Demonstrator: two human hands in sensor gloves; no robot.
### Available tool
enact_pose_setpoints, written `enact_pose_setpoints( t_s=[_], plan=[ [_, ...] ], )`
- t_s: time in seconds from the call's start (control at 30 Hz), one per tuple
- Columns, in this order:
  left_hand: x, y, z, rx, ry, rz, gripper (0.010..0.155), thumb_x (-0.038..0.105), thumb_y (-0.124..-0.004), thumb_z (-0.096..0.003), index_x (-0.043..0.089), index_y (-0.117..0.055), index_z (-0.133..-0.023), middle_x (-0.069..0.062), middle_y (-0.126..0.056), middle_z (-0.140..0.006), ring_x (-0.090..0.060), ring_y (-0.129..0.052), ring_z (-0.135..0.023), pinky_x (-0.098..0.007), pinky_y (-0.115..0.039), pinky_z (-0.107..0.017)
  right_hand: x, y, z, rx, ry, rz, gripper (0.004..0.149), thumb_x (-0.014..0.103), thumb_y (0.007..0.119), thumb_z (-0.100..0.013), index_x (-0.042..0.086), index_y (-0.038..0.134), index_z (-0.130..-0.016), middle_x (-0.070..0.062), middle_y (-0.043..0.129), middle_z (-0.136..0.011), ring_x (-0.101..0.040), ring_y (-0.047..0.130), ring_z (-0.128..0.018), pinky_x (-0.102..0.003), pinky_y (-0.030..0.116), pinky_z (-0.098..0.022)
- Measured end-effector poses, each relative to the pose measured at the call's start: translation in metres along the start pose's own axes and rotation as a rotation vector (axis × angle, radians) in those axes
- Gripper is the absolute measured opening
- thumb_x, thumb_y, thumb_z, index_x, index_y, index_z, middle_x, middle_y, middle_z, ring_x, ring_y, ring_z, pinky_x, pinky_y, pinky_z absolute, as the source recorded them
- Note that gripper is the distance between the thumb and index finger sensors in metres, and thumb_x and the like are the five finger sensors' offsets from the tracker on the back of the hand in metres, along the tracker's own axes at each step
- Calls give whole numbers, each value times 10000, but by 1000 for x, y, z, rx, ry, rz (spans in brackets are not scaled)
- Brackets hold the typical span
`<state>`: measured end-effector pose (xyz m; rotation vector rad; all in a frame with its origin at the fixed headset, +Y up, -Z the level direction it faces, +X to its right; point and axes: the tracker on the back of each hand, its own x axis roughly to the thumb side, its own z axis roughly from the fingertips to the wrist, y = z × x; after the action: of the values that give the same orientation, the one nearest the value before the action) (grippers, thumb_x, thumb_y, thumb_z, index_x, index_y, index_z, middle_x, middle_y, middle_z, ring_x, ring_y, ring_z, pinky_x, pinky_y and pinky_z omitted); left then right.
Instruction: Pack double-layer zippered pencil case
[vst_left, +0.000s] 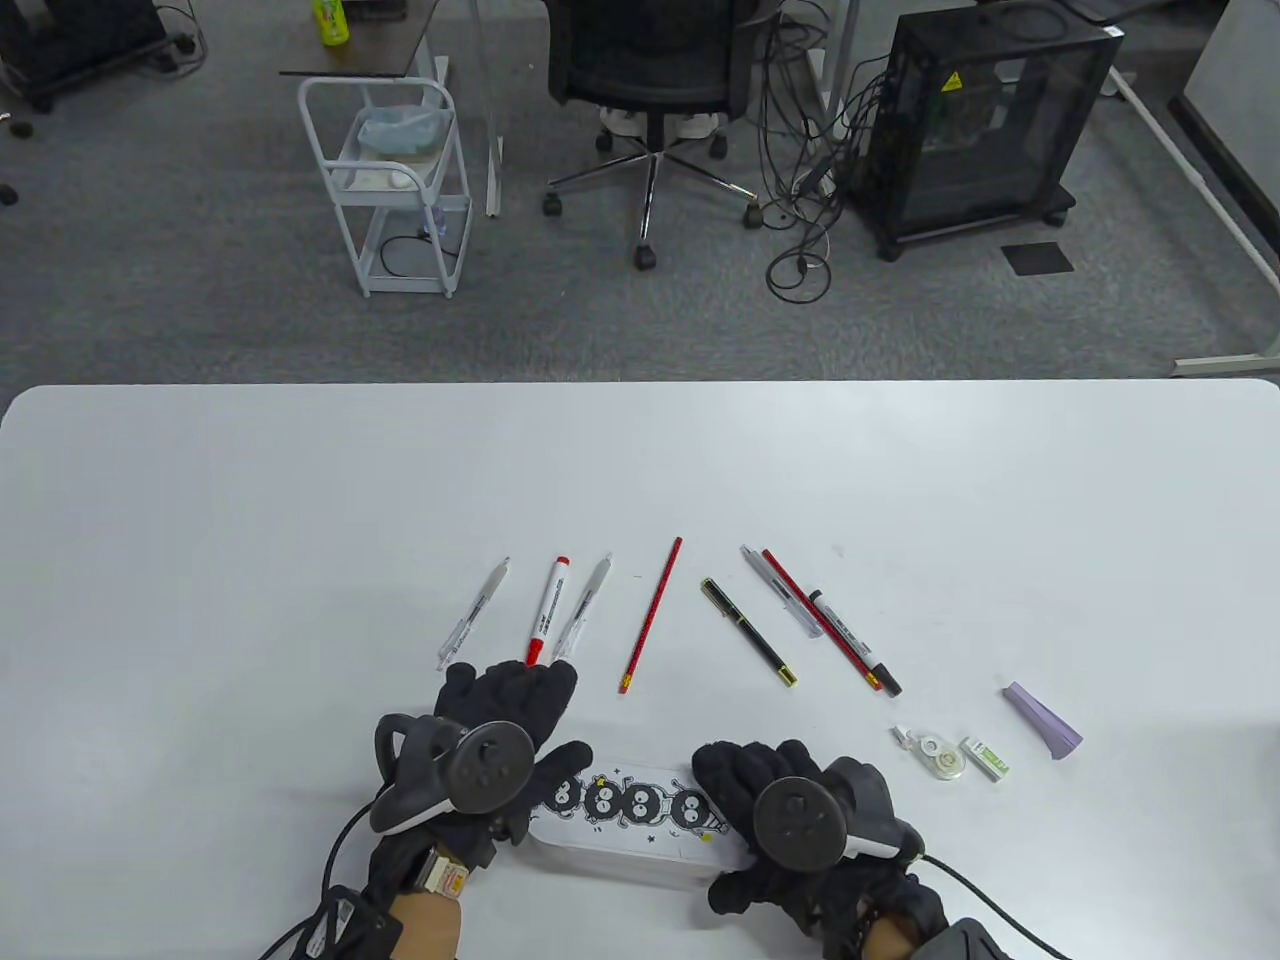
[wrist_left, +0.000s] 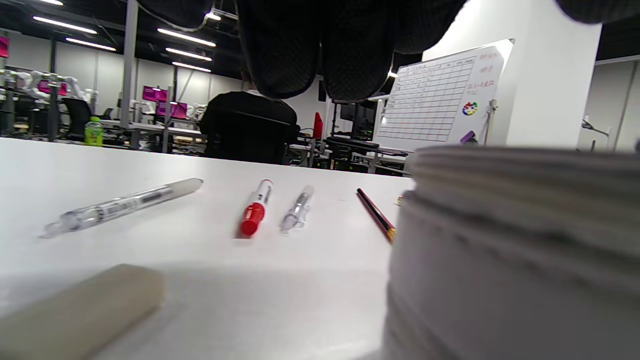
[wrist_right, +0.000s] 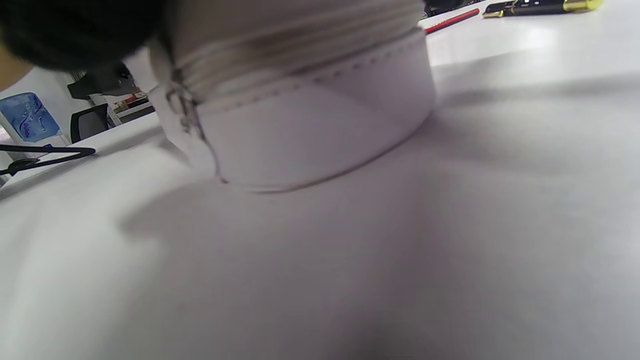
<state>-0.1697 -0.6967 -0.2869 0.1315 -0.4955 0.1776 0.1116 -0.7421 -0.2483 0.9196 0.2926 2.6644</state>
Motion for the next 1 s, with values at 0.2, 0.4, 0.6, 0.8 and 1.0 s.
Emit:
enact_pose_setpoints(
  t_s=[0.2,0.4,0.6,0.8,1.0],
  plan=[
    [24,6,2,65,-183,2,840,780,-525,-358,296,-530,-1044,-20,-751,-1072,-386,-769,-1010,-667,-530,-728,-26,-37,32,-203,177,-16,812,583,679,-447,169,396,-1086,-158,524,-1145,-497,528,-1024,-666,363,-712],
    [64,-20,-7,-139,-309,-29,934,847,-523,-293,343,-416,-1072,-37,-620,-1154,-436,-629,-1093,-708,-446,-742,-43,-34,29,51,439,234,565,422,754,-477,146,709,-968,-83,892,-892,-332,903,-755,-529,642,-632],
    [63,-53,-19,-407,-231,-103,1020,907,-475,-251,345,-296,-1082,-31,-605,-1154,-442,-601,-1108,-714,-407,-751,-23,-22,20,91,383,214,544,430,777,-464,158,755,-934,-54,940,-816,-299,938,-689,-512,661,-619],
    [64,-59,-22,-269,19,-54,1009,913,-459,-293,296,-370,-1087,-93,-701,-1084,-386,-832,-925,-623,-613,-692,-16,-9,11,126,480,289,703,563,747,-443,136,667,-996,-105,854,-934,-364,859,-808,-549,590,-666],
    [74,-64,-20,-296,117,-10,999,894,-433,-335,257,-313,-1095,-124,-593,-1142,-424,-761,-963,-635,-576,-698,-12,7,1,79,550,250,1018,705,684,-349,3,452,-1049,-213,622,-1061,-468,656,-923,-615,447,-699]
  ],
)
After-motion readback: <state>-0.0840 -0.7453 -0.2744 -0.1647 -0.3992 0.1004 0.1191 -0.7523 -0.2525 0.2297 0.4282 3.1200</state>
